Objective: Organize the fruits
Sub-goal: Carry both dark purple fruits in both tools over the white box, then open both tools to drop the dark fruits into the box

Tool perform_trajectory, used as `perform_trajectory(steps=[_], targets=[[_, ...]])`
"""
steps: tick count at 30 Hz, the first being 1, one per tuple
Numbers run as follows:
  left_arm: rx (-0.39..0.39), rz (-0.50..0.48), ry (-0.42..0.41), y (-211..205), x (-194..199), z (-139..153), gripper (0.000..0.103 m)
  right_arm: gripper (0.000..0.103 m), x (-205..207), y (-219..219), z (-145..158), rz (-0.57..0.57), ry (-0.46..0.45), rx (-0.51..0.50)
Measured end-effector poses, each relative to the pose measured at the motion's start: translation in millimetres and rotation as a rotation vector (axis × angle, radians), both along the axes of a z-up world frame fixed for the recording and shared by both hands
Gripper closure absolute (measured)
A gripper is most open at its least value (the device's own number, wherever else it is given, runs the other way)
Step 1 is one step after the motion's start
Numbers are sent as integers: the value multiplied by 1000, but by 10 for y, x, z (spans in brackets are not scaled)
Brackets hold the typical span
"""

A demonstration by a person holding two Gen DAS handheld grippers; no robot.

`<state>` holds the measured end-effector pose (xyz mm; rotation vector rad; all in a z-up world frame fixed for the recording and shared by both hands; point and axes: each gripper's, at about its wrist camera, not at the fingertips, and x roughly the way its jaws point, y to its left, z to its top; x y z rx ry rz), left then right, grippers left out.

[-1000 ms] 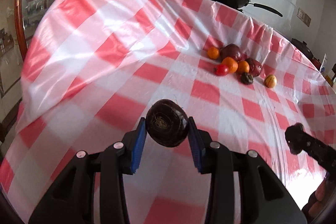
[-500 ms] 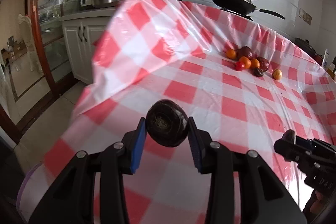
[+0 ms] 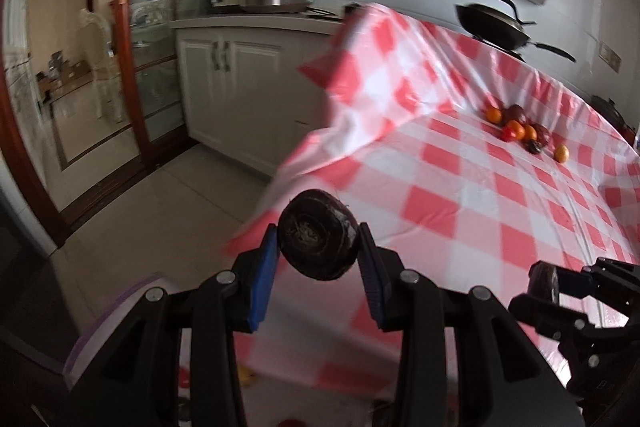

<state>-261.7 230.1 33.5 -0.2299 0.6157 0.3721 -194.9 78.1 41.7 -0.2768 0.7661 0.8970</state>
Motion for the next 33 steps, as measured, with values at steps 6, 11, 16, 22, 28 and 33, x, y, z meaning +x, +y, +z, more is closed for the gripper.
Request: perform_trajectory(steps=[6, 11, 16, 22, 28, 33], targets=[[33, 92, 19, 311, -423, -84, 64, 62, -427, 443, -152, 171, -9, -56], [-30, 199, 60, 703, -719, -340, 64, 62, -803, 751, -319, 330, -18, -106], [-110, 275, 127, 1038, -855, -696, 64, 62, -1088, 1046, -638, 436, -15, -211], [-152, 304, 267, 1234, -799, -1170, 64, 62, -1208, 1451, -1183, 520, 5, -370], [-209, 342, 413, 1461, -695, -1634, 64, 62, -1214, 1792, -1679, 573, 51, -495], [-171, 371, 462, 1570, -716, -1767, 64, 62, -1441, 1916, -1878, 676, 17, -557]])
